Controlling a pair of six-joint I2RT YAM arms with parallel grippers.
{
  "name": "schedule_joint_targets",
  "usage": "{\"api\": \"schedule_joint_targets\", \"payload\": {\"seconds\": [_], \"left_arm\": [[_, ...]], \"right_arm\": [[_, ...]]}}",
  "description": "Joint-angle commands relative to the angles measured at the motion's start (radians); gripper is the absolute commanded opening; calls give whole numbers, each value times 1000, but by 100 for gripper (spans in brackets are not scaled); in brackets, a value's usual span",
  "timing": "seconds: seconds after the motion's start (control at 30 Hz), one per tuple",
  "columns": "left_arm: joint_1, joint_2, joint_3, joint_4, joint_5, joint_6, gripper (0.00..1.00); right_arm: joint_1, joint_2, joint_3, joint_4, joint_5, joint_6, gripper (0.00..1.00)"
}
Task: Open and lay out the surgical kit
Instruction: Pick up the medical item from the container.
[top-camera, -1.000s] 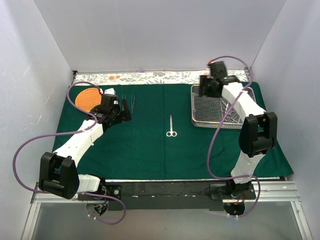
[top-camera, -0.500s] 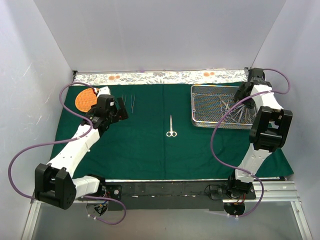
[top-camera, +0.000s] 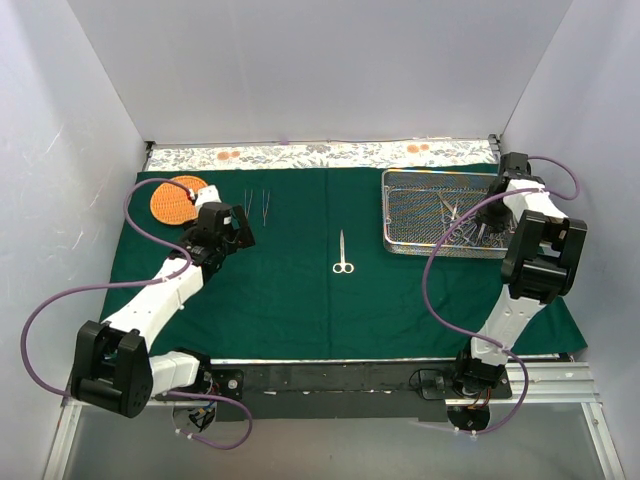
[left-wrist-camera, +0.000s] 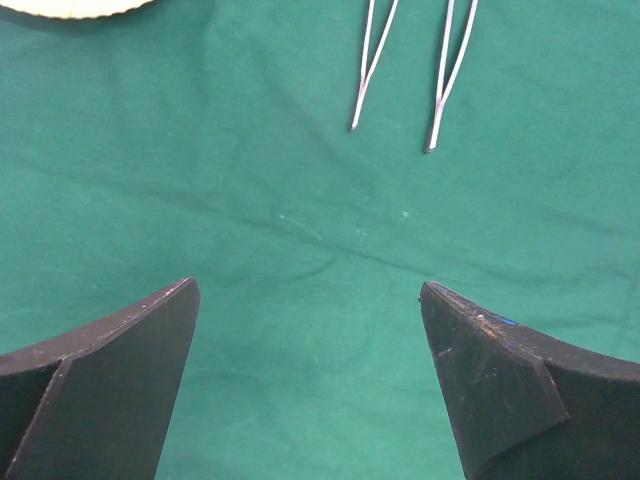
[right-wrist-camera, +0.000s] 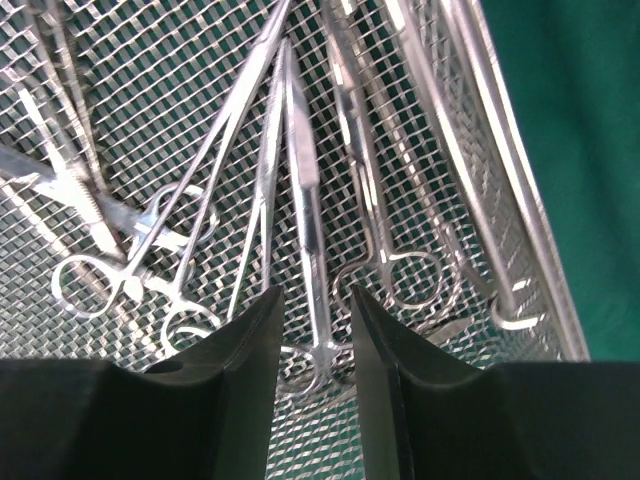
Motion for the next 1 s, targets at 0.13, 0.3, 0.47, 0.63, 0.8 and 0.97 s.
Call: {"api": "schedule_joint_targets", "payload": {"seconds": [0.13,0.3,0.47,0.63,0.8,0.97], "left_arm": [[-4,15,-44,85,-30,18,93],[-4,19,-48,96,-20,17,93],[-4,21,-47,97,-14,18,93],[-4,25,-50,105,-7,23,93],[-4,24,-50,105,0,24,93],[-4,19,-54,106,4,24,93]], "right_arm": [[-21,48,29,49,38,-82,40],[-27,86,63,57,94,-101,36],[-29,98,77,72,115,-109,34],[-39,118,71,78,98,-109,34],[-56,141,51,68,12,-103,34],[-67,163,39,46,-95,-110,33]]}}
